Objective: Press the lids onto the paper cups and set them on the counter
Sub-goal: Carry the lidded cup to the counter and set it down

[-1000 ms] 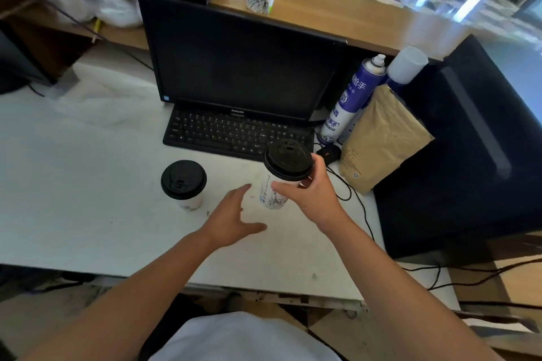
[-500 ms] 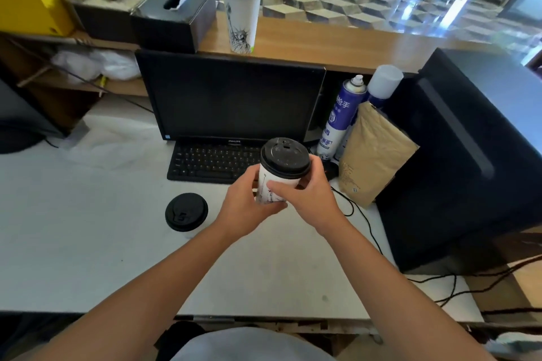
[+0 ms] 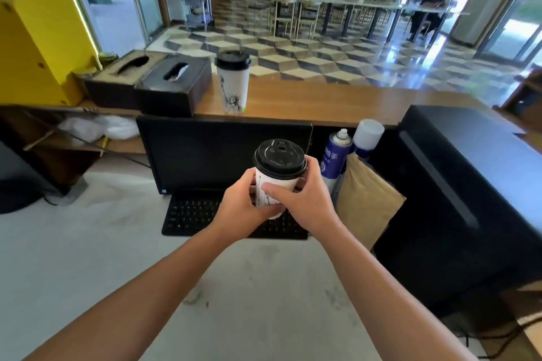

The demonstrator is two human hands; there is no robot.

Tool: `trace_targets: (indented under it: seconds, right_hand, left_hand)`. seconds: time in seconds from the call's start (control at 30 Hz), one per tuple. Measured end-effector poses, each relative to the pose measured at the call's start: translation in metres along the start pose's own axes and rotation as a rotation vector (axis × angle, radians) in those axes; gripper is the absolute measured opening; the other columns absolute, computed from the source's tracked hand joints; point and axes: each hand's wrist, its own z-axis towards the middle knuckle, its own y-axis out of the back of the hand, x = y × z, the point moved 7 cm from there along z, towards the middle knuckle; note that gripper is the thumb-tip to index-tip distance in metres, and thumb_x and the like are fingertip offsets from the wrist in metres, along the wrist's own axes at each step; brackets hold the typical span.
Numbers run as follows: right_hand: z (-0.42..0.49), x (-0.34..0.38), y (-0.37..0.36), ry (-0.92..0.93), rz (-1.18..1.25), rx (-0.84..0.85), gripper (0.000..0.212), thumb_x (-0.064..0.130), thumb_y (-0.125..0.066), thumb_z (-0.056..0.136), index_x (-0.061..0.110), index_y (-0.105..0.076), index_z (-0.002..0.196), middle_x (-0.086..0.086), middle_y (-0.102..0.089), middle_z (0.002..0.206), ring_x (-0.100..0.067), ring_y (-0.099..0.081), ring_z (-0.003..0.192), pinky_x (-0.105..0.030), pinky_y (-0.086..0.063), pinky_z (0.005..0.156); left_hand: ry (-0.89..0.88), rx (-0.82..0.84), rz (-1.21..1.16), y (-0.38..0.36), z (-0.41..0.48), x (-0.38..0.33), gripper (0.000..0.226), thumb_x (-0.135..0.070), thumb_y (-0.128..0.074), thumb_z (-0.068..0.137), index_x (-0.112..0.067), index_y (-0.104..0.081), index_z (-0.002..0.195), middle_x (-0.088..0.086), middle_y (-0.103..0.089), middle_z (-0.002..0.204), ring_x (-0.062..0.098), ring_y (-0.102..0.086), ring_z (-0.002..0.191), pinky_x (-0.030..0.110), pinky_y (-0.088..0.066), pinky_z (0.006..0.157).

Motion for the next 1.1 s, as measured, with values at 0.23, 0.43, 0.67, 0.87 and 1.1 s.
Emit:
trace_targets:
  seconds: [0.23, 0.43, 0.67, 0.87, 1.1]
  right_hand:
    - [0.058, 0.045, 0.016, 0.062, -0.003, -0.006, 0.083, 0.035, -0.092, 0.067, 0.027, -0.045, 0.135, 0.013, -0.064, 0.119, -0.008, -0.065, 0.109, -0.039, -0.06, 0.089]
    - [0.122, 0.074, 0.02, 0.116, 0.017, -0.018, 0.085, 0.045, -0.092, 0.06, 0.032, -0.045, 0.128, 0.011, -0.064, 0.12, -0.014, -0.068, 0.106, -0.047, -0.06, 0.089]
    - [0.192, 0.081, 0.021, 0.124, -0.016, -0.008, 0.085, 0.045, -0.092, 0.06, 0.028, -0.048, 0.131, 0.006, -0.065, 0.123, -0.017, -0.069, 0.105, -0.047, -0.06, 0.089]
    - [0.238, 0.071, 0.021, 0.121, -0.038, -0.005, 0.08, 0.039, -0.091, 0.067, 0.027, -0.047, 0.133, 0.008, -0.063, 0.122, -0.018, -0.067, 0.108, -0.046, -0.059, 0.091]
    - [0.273, 0.046, 0.017, 0.107, -0.01, 0.004, 0.081, 0.035, -0.091, 0.068, 0.028, -0.046, 0.135, 0.016, -0.062, 0.117, -0.01, -0.063, 0.108, -0.042, -0.058, 0.092]
  left_hand:
    - [-0.076, 0.008, 0.061, 0.017, 0.061, -0.043, 0.07, -0.031, -0.09, 0.073, -0.03, -0.054, 0.134, -0.017, -0.069, 0.118, 0.002, -0.065, 0.106, 0.018, -0.054, 0.086]
    - [-0.108, -0.015, 0.082, 0.035, 0.125, -0.069, 0.065, -0.032, -0.09, 0.073, -0.026, -0.056, 0.128, -0.013, -0.072, 0.116, 0.003, -0.068, 0.103, 0.016, -0.051, 0.082]
    - [-0.084, -0.029, 0.035, 0.038, 0.19, -0.079, 0.048, -0.027, -0.084, 0.08, -0.027, -0.057, 0.12, -0.017, -0.069, 0.106, -0.008, -0.067, 0.089, 0.01, -0.049, 0.074]
    - [-0.035, -0.04, 0.032, 0.033, 0.231, -0.069, 0.081, -0.053, -0.083, 0.063, -0.028, -0.052, 0.132, -0.008, -0.07, 0.119, 0.012, -0.069, 0.106, 0.038, -0.058, 0.093]
    - [0.019, -0.068, 0.092, 0.022, 0.268, -0.049, 0.066, -0.033, -0.085, 0.078, -0.022, -0.053, 0.135, -0.004, -0.066, 0.125, 0.018, -0.063, 0.115, 0.041, -0.053, 0.099]
